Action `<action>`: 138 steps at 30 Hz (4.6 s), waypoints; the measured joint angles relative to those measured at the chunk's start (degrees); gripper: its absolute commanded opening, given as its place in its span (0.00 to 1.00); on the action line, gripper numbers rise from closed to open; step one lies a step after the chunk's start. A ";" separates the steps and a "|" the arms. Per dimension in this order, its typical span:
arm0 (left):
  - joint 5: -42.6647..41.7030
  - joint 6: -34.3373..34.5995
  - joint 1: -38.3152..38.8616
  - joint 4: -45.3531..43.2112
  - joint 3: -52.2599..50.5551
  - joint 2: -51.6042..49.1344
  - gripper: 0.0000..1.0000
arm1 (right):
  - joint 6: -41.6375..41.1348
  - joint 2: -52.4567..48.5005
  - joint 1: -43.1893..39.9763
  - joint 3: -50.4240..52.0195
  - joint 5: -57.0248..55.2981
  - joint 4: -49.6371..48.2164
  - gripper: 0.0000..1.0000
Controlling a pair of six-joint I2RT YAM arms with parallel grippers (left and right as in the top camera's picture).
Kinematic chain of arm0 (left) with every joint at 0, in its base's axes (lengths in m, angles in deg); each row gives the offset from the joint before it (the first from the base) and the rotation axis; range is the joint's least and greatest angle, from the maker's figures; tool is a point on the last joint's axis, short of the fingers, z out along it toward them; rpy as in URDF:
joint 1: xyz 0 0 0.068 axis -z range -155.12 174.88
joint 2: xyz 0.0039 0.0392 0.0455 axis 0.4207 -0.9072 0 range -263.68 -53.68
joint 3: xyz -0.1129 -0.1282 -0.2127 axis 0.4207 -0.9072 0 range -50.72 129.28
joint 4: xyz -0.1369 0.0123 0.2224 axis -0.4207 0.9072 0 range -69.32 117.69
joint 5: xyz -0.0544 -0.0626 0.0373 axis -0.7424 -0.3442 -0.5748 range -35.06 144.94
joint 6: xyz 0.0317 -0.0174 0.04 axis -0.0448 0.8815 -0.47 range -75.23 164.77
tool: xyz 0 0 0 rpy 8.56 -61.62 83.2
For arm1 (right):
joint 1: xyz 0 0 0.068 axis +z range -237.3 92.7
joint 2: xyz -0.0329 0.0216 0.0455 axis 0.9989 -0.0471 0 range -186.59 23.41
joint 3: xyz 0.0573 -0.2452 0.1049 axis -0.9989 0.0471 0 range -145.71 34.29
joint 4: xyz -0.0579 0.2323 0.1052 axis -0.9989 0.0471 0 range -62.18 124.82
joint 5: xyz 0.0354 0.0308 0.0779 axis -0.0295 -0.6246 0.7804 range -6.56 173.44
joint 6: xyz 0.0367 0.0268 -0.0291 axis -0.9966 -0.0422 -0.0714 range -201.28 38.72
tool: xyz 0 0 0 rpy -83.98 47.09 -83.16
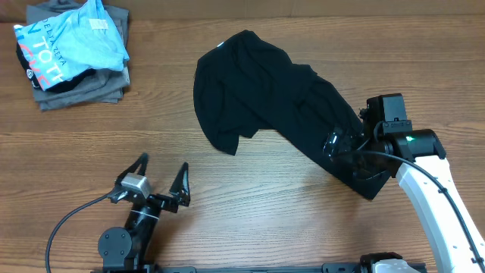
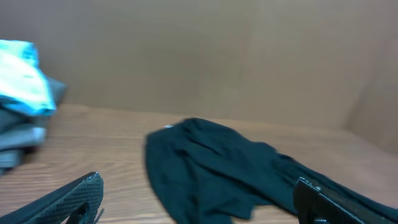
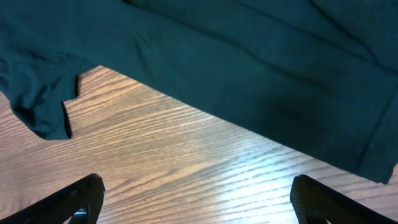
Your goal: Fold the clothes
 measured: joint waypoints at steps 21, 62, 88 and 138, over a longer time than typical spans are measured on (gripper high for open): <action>6.43 -4.37 10.60 50.10 53.33 -53.13 1.00 | -0.15 -2.67 0.00 0.15 2.73 -2.58 1.00; 27.21 -4.13 35.28 33.81 63.73 -104.52 0.93 | -0.11 -2.84 0.00 1.33 -1.31 -1.09 1.00; 24.17 -4.57 33.00 32.87 64.37 -107.93 0.33 | -0.13 -2.99 0.00 1.73 -2.27 -0.55 1.00; 41.11 15.69 19.85 87.10 87.56 -99.73 0.04 | 1.07 -16.11 0.00 1.88 0.39 2.01 1.00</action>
